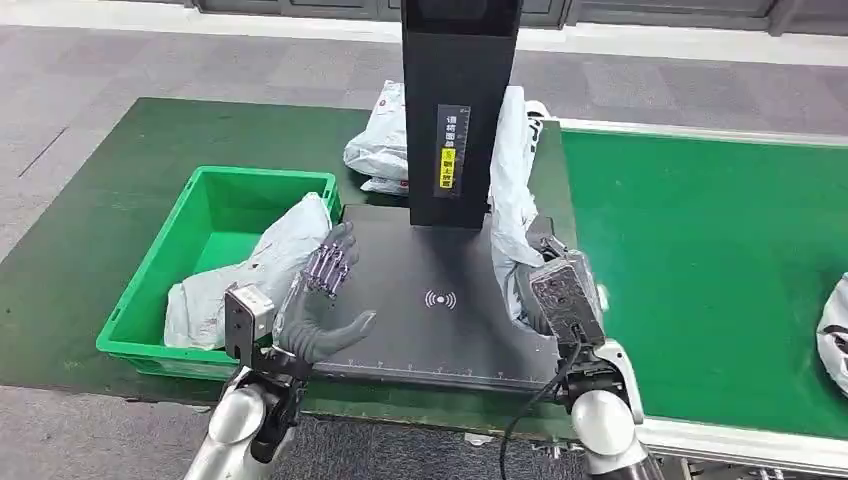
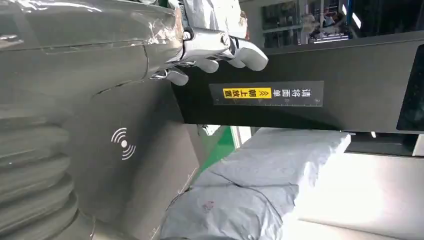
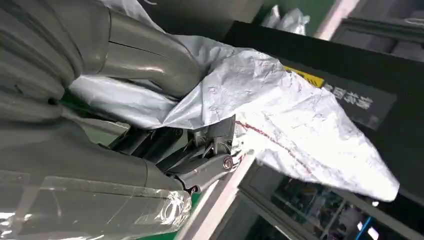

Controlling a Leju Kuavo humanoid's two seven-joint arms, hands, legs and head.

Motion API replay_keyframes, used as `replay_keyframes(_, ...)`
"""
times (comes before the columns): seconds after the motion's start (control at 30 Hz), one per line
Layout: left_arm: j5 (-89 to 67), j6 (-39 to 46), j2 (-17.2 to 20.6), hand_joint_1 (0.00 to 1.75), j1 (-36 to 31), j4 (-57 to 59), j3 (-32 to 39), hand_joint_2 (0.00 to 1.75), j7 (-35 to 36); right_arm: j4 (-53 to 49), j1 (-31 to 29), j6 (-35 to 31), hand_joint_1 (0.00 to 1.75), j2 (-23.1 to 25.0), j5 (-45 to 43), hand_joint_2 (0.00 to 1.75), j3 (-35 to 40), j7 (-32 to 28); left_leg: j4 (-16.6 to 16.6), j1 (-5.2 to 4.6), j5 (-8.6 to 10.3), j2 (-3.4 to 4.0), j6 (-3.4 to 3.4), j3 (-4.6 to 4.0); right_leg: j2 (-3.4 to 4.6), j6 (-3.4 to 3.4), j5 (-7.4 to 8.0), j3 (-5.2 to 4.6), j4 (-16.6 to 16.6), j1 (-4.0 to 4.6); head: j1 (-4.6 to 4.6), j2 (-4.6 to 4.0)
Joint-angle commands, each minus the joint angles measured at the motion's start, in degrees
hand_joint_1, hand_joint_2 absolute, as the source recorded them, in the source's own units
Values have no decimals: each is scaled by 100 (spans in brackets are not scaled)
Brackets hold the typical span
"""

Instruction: Moved the parcel from conveyor to table for the left to box.

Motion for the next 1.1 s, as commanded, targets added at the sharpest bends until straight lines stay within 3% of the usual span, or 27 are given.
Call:
replay_keyframes(0.03,26,86,235,0,-215,280,-169,175,-4,969,-555,260,175,-83,310,175,715,315,-17,-3,4,19,1,17,12,-3,7,10,-13,-1,0,-2)
replay_keyframes(0.3,-202,531,268,0,-457,425,-338,175,-97,2327,-1126,659,175,516,743,175,1262,788,-13,-1,4,31,-4,14,23,-6,9,1,-2,0,2,-2)
replay_keyframes(0.33,-202,531,268,0,-457,425,-338,175,-97,2327,-1126,659,12,516,743,175,1262,788,-18,-4,6,30,-4,18,22,-8,9,4,-3,-2,0,-2)
replay_keyframes(0.37,-193,552,270,0,-546,560,-372,175,-108,2391,-1155,669,0,524,746,175,1291,737,-9,-1,4,20,-4,12,14,-5,5,0,1,1,-2,0)
replay_keyframes(0.57,-69,584,243,0,-956,1049,-527,175,-196,2306,-1143,776,0,425,485,175,1259,544,-8,-1,8,-2,-4,7,-6,-4,2,1,4,-1,0,0)
replay_keyframes(0.93,-171,578,219,0,-936,814,-504,175,-128,2751,-1281,1201,0,489,99,175,1346,450,-13,-5,7,11,-5,12,6,-8,4,0,2,-3,0,0)
replay_keyframes(1.1,-240,584,205,0,-859,716,-421,175,-73,2761,-1316,1026,0,529,6,175,1347,154,-5,-1,4,10,-5,5,7,-6,3,-5,7,0,0,0)
